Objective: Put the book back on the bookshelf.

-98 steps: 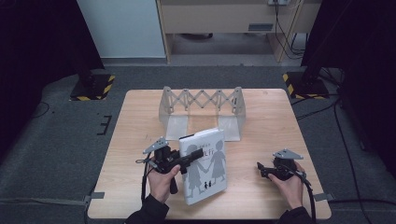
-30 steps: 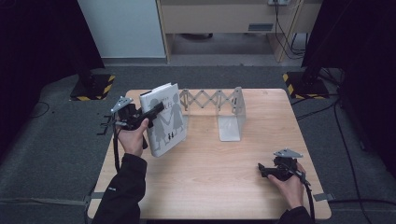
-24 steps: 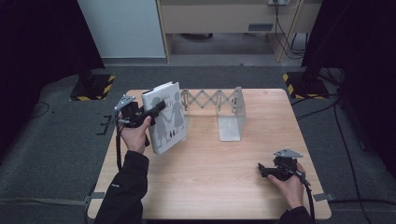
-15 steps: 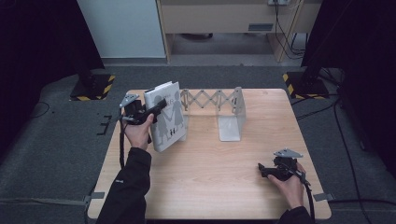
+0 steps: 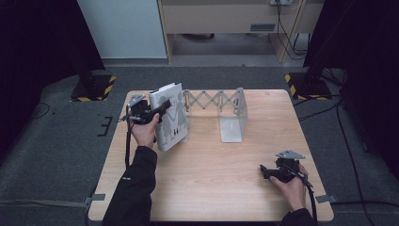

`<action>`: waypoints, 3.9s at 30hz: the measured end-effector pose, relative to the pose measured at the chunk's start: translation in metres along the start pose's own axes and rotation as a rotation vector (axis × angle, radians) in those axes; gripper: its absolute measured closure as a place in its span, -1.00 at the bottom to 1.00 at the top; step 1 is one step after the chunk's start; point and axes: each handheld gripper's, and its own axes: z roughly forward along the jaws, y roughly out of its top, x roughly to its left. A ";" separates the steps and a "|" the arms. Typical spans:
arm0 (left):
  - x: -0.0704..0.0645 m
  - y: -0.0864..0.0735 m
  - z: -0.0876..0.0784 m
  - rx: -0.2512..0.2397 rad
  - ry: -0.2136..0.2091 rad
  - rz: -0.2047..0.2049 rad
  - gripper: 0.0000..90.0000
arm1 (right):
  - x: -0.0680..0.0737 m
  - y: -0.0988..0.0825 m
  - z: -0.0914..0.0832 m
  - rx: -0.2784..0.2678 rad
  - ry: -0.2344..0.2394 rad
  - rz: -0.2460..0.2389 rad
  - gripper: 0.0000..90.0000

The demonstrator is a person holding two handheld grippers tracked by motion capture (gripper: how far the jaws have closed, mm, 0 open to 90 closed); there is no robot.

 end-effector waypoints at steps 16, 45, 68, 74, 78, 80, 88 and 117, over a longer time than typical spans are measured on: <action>-0.006 -0.007 0.010 -0.017 0.021 0.055 0.16 | 0.000 0.000 0.000 0.001 0.000 0.002 -0.87; -0.014 -0.050 -0.036 -0.028 0.027 0.152 0.15 | 0.000 0.000 0.000 0.000 0.000 0.000 -0.87; -0.034 -0.068 -0.033 -0.056 0.107 0.248 0.16 | 0.000 0.000 0.000 0.000 0.000 0.000 -0.87; -0.031 -0.068 -0.025 -0.086 0.129 0.235 0.15 | 0.000 0.000 0.000 0.000 0.000 0.000 -0.87; -0.029 -0.066 -0.019 -0.090 0.133 0.229 0.15 | 0.000 0.000 0.000 0.001 0.000 0.002 -0.87; -0.028 -0.065 -0.016 -0.100 0.130 0.228 0.15 | 0.000 0.000 0.000 0.001 0.000 0.002 -0.87; -0.026 -0.065 -0.012 -0.098 0.106 0.215 0.13 | 0.000 0.000 0.000 0.001 0.000 0.002 -0.87; -0.016 -0.100 -0.015 0.022 0.055 0.150 0.04 | 0.000 0.000 0.000 0.000 0.000 0.000 -0.87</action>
